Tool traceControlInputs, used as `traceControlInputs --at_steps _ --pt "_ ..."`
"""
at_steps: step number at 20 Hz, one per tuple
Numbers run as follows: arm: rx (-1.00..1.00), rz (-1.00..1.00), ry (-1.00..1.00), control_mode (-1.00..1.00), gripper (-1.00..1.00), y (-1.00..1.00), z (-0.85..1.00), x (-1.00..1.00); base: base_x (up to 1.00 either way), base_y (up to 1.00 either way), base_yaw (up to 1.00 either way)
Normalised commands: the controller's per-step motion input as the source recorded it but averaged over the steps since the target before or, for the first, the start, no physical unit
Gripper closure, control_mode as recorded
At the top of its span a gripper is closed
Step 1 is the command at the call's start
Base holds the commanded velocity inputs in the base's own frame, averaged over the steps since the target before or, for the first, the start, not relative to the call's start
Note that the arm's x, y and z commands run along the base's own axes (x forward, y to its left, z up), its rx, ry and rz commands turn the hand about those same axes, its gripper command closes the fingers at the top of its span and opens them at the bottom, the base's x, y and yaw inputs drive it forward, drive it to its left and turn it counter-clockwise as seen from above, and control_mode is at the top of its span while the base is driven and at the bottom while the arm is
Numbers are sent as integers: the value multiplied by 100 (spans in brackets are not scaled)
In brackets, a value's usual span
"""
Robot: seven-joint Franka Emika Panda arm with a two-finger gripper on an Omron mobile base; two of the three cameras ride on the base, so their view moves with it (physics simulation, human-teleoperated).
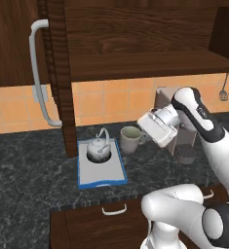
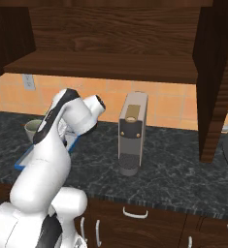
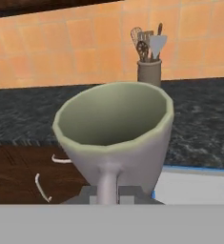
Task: Pick the kettle from the counter and place it on the tray. Then pick the mug from the cabinet and place it on the tray. Then close the cabinet doors.
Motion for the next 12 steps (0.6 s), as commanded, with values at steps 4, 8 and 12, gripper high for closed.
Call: traceControlInputs --at_steps 4,8,12 --pt "4 17 0 -100 100 68 -92 29 0 0 0" --pt "5 7 0 -100 100 47 -87 40 0 0 0" --pt "11 0 -3 -100 100 12 -50 40 0 0 0"
